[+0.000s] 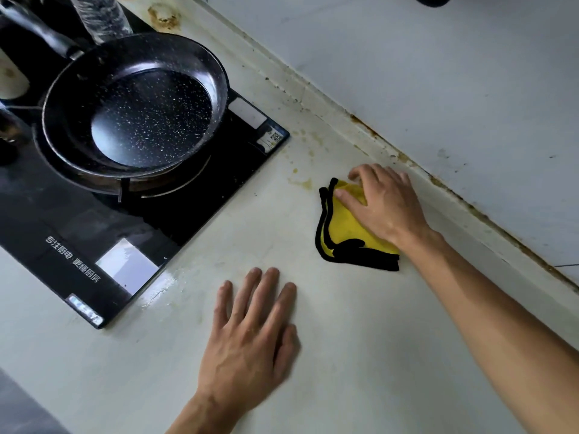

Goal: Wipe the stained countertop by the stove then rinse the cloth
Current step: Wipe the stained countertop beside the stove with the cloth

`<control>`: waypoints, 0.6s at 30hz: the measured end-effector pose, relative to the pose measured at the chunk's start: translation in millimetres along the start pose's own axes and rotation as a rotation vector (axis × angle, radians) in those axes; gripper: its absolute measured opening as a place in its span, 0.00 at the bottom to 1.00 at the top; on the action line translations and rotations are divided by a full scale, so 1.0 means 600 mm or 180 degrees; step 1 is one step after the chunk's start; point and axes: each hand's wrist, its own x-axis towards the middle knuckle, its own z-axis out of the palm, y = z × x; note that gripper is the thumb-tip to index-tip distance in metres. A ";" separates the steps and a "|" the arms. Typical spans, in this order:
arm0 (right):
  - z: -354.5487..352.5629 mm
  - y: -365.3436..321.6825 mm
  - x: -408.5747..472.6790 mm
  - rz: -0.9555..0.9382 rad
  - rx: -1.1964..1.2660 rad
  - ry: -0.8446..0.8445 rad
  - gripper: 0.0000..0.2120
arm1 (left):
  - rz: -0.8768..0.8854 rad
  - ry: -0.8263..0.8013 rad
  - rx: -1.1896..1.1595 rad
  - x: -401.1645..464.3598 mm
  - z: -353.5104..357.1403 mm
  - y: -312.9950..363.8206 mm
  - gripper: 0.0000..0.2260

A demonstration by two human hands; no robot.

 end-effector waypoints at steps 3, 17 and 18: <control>-0.003 0.003 0.011 -0.0003 0.0163 -0.0308 0.24 | -0.0030 0.0004 -0.0013 0.000 0.002 -0.001 0.26; -0.183 -0.001 -0.046 -0.0090 0.0001 0.1567 0.19 | -0.0039 0.0060 -0.0058 0.000 -0.001 0.002 0.26; -0.166 -0.012 -0.055 -0.0100 -0.0007 0.1519 0.17 | -0.0037 0.0063 -0.0061 -0.001 0.000 0.001 0.26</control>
